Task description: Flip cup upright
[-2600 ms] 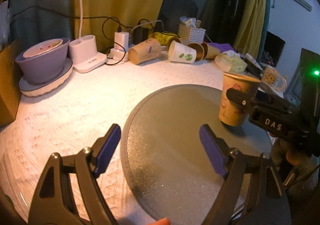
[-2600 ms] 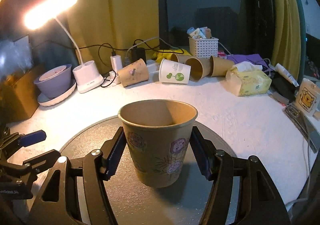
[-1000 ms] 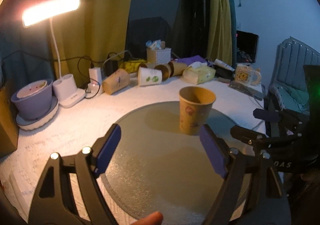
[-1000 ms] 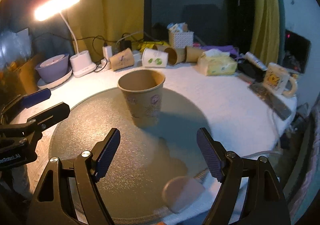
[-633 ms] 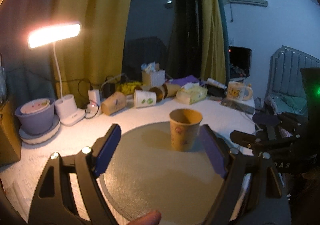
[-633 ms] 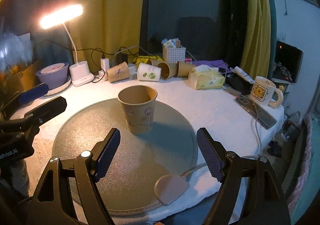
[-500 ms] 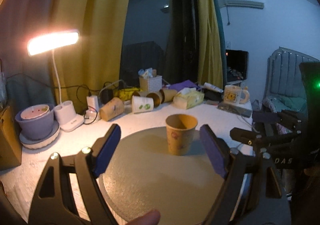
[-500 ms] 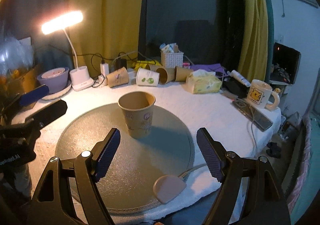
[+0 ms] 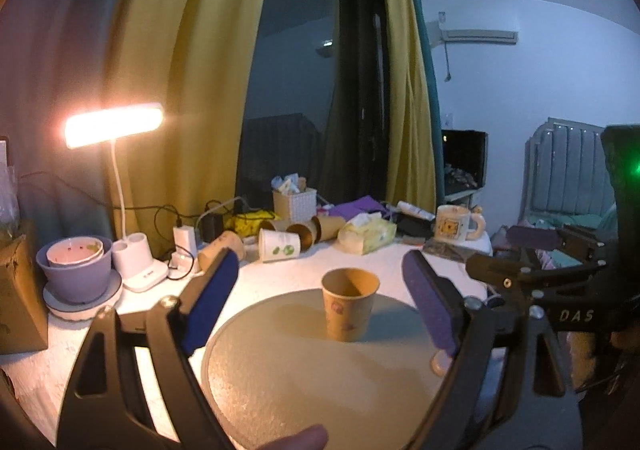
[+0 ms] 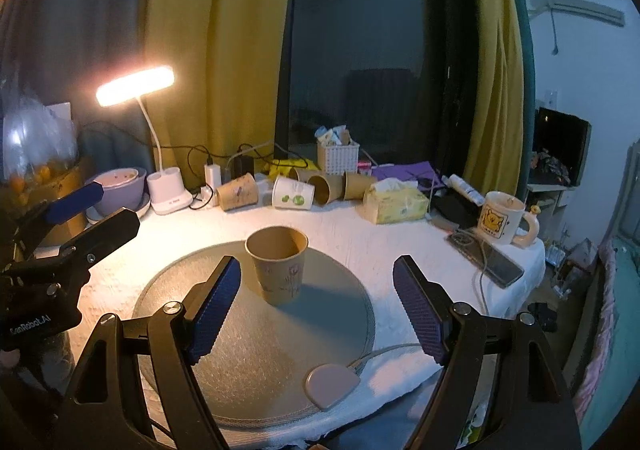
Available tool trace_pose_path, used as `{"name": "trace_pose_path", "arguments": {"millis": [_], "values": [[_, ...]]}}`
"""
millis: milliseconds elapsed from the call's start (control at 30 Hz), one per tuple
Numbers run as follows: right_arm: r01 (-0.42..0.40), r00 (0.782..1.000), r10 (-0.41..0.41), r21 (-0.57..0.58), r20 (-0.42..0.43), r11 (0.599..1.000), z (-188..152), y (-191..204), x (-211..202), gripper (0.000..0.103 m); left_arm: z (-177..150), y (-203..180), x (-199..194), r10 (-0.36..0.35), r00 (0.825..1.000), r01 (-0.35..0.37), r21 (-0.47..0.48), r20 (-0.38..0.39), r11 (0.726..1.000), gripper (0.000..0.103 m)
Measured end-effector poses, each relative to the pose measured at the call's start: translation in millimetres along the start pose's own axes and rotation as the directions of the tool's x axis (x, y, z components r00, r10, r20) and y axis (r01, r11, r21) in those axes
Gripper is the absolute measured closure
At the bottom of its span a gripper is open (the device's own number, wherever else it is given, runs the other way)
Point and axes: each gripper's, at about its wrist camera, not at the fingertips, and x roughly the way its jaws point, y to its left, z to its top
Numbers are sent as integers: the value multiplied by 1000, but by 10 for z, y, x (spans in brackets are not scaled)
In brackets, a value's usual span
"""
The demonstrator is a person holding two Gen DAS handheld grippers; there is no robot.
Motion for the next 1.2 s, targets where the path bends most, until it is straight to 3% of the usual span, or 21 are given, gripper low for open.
{"name": "trace_pose_path", "arguments": {"millis": [500,1200], "values": [[19,998,-19,10,65,1000,137,3,-308,22,197,-66,-251,-41,996,39,27,83,999,17],[22,999,-23,30,32,999,99,-38,-202,22,168,-29,-216,-3,998,3,6,65,1000,17]]}}
